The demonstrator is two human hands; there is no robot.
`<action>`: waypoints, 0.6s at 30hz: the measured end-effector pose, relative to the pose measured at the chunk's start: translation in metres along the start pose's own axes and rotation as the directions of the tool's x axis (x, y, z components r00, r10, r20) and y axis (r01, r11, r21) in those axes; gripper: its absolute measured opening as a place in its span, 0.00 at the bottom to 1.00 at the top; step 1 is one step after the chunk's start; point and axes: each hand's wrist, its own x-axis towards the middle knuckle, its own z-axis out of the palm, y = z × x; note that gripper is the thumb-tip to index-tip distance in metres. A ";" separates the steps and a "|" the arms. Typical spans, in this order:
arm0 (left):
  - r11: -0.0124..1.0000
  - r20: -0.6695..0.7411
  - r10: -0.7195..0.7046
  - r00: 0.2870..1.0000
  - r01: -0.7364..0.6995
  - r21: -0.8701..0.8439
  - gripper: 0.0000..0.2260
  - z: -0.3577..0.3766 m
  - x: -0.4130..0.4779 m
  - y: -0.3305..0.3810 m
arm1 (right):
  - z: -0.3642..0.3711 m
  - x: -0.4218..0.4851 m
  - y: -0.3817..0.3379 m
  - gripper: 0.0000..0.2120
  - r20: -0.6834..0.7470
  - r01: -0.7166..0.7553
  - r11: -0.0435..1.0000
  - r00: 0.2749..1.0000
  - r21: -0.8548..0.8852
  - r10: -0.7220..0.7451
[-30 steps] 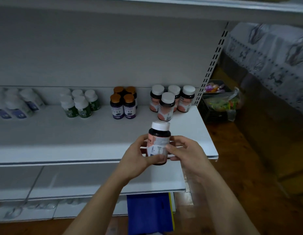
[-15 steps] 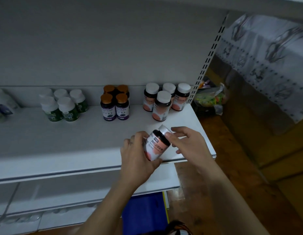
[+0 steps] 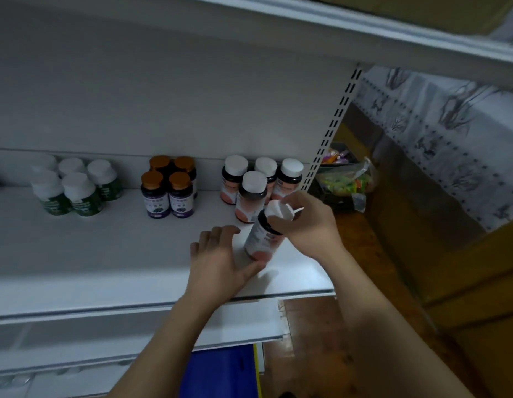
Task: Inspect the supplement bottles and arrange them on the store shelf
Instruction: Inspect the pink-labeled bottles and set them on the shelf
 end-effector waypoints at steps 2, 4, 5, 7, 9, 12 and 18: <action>0.998 0.005 0.008 1.000 -0.008 0.064 0.36 0.003 0.007 -0.004 | -0.007 0.017 0.006 0.20 -0.013 0.035 0.998 0.999 -0.050 -0.036; 0.994 0.038 -0.018 0.999 0.013 0.107 0.39 0.000 0.013 -0.006 | -0.011 0.033 0.012 0.21 -0.040 0.071 0.995 0.996 -0.065 -0.073; 0.992 0.068 -0.042 0.997 0.034 0.120 0.41 -0.003 0.015 -0.006 | -0.012 0.040 0.014 0.21 -0.047 0.079 0.995 0.996 -0.058 -0.082; 0.991 0.114 -0.080 0.990 0.066 0.120 0.42 -0.007 0.017 -0.008 | -0.012 0.053 0.019 0.22 -0.048 0.081 0.996 0.995 -0.044 -0.083; 0.986 0.151 -0.112 0.982 0.091 0.138 0.38 -0.010 0.018 -0.008 | -0.010 0.064 0.021 0.21 -0.030 0.078 0.995 0.996 -0.061 -0.080; 0.978 0.174 -0.149 0.974 0.120 0.168 0.36 -0.012 0.017 -0.007 | -0.006 0.077 0.019 0.20 0.013 0.050 0.997 0.999 -0.052 -0.049; 0.975 0.161 -0.152 0.975 0.121 0.188 0.43 -0.016 0.017 -0.005 | -0.004 0.082 0.023 0.20 0.046 0.065 0.996 0.997 -0.057 -0.062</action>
